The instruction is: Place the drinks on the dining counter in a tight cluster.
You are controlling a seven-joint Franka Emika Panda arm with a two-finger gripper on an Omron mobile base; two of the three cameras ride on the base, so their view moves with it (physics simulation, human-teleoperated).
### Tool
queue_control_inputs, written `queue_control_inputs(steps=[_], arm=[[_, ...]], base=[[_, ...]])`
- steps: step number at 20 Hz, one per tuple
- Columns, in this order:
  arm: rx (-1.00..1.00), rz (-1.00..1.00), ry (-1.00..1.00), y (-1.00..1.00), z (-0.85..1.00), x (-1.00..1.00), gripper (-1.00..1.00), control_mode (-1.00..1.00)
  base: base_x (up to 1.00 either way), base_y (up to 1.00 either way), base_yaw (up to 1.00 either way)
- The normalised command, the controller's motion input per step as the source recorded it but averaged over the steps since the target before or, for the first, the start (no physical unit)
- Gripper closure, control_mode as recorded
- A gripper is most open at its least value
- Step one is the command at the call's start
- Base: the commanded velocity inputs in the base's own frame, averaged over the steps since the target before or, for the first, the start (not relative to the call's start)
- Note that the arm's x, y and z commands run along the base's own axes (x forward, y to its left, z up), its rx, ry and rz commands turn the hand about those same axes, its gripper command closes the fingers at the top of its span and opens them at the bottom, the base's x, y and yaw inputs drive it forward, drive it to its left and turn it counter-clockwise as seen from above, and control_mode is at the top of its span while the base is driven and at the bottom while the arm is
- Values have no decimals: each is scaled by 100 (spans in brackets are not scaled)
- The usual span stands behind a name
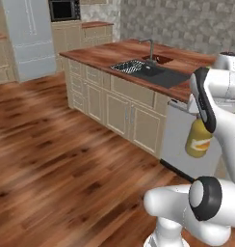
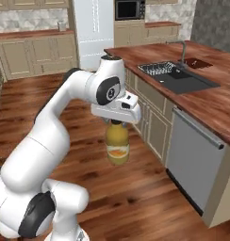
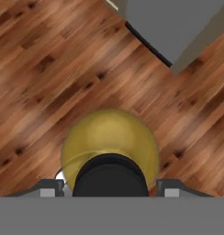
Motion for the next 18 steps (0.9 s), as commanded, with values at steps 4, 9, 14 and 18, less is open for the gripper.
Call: queue_control_inputs(steps=[4,9,14,18], arm=[[0,0,0,0,0,0,100,100],[0,0,0,0,0,0,100,100],[0,0,0,0,0,0,100,100],[0,0,0,0,0,0,100,100]], base=[[-2,-35,-47],[38,-69,6],[70,-100,23],[32,-100,10]])
